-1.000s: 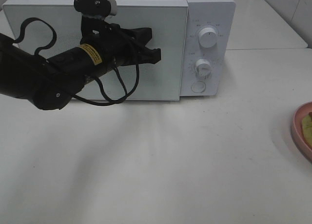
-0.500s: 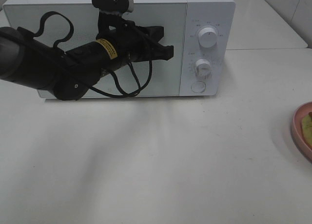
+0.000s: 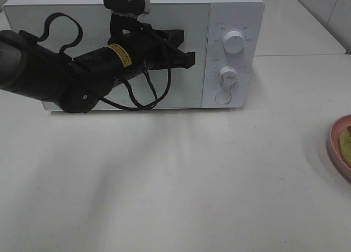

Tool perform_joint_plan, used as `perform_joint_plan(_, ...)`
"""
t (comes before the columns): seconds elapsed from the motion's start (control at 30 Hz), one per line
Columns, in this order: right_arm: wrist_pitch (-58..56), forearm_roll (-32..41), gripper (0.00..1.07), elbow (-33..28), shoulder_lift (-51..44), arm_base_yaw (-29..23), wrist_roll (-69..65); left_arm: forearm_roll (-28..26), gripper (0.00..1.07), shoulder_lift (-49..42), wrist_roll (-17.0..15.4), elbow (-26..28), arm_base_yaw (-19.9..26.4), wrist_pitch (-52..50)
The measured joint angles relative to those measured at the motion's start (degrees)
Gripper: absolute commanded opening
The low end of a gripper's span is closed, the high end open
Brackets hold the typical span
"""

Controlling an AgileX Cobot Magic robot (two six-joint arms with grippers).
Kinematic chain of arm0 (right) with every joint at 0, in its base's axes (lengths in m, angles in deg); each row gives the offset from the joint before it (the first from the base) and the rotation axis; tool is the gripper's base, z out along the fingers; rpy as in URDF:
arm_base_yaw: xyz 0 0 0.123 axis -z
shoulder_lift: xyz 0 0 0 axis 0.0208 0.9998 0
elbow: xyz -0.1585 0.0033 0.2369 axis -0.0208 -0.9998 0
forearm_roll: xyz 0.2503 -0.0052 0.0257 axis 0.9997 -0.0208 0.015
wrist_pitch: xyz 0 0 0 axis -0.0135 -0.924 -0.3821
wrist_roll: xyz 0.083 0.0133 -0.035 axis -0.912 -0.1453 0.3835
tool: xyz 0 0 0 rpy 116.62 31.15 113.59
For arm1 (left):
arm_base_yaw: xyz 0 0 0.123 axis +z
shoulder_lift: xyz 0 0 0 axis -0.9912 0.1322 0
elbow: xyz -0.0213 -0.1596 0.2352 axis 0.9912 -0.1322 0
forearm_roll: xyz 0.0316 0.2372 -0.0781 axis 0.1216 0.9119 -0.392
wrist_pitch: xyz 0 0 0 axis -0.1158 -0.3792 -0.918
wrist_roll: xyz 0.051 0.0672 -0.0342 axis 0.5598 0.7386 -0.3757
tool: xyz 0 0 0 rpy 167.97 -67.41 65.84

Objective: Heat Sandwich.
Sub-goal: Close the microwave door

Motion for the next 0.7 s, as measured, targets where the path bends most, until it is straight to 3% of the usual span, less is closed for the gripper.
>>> perform_joint_plan(0.33,0.0,0.0,0.75,0.0,0.0,0.0,0.0,-4.35,0.0,-2.58,0.0,-5.61,0.92,-1.49)
perform_joint_plan(0.5,0.0,0.0,0.75,0.0,0.0,0.0,0.0,-7.05,0.0,-6.25,-0.06,-11.75,1.78,-3.61)
perform_joint_plan(0.7,0.0,0.0,0.75,0.0,0.0,0.0,0.0,-6.65,0.0,-11.57,-0.06,-17.7,1.78,-4.58)
